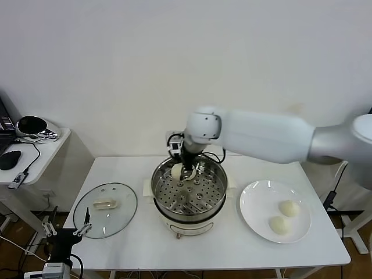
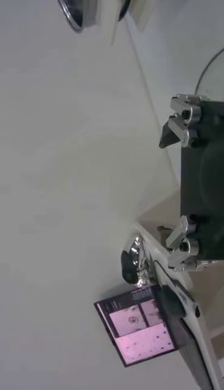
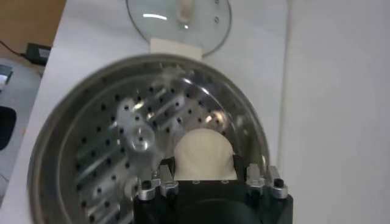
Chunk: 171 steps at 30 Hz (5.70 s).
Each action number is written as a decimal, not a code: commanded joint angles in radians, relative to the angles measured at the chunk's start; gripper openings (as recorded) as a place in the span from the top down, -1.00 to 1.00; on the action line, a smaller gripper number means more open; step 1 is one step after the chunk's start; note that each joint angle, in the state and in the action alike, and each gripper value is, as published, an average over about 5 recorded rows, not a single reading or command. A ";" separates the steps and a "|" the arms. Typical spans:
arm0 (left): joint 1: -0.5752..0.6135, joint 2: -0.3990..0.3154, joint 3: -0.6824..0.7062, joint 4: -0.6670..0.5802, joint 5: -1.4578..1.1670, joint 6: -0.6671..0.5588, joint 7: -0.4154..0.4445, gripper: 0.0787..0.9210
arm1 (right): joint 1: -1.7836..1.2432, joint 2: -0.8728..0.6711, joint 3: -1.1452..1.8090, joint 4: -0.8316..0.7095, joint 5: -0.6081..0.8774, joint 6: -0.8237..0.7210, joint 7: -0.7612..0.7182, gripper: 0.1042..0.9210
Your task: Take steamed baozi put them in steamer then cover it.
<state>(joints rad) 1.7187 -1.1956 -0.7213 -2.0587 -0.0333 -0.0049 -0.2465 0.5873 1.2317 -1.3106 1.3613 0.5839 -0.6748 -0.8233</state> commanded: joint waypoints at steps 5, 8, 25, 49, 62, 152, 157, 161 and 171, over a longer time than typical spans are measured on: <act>-0.001 0.000 -0.001 0.001 -0.001 0.000 -0.001 -0.77 | -0.093 0.122 -0.018 -0.079 0.033 -0.052 0.043 -0.20; -0.001 0.001 -0.002 0.003 -0.002 0.000 -0.002 -0.77 | -0.102 0.126 -0.016 -0.085 0.031 -0.052 0.047 -0.20; -0.002 -0.001 -0.001 0.006 -0.002 -0.010 -0.004 -0.77 | -0.085 0.101 0.009 -0.064 0.022 -0.051 0.033 -0.68; -0.024 0.003 0.028 0.011 0.007 0.005 0.002 -0.77 | 0.061 -0.846 0.014 0.351 -0.491 0.387 -0.445 -0.76; -0.008 -0.011 0.028 -0.002 0.026 0.008 0.001 -0.77 | -0.547 -0.925 0.432 0.280 -0.748 0.464 -0.376 -0.76; 0.011 -0.010 -0.015 -0.011 0.009 -0.004 -0.010 -0.77 | 0.043 -0.147 0.072 0.113 -0.357 0.669 -0.300 -0.15; 0.012 -0.014 -0.026 -0.019 0.007 -0.001 -0.010 -0.77 | 0.005 -0.062 0.024 0.072 -0.445 0.797 -0.283 -0.16; 0.018 -0.015 -0.034 -0.020 0.005 -0.002 -0.010 -0.77 | -0.016 -0.028 0.005 0.037 -0.487 0.859 -0.297 -0.16; 0.015 -0.022 -0.035 -0.014 0.004 -0.003 -0.013 -0.77 | -0.061 -0.026 -0.025 0.051 -0.558 0.956 -0.310 -0.16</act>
<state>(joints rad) 1.7334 -1.2179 -0.7534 -2.0739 -0.0293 -0.0084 -0.2590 0.5465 1.1382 -1.2878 1.4183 0.0881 0.1623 -1.1309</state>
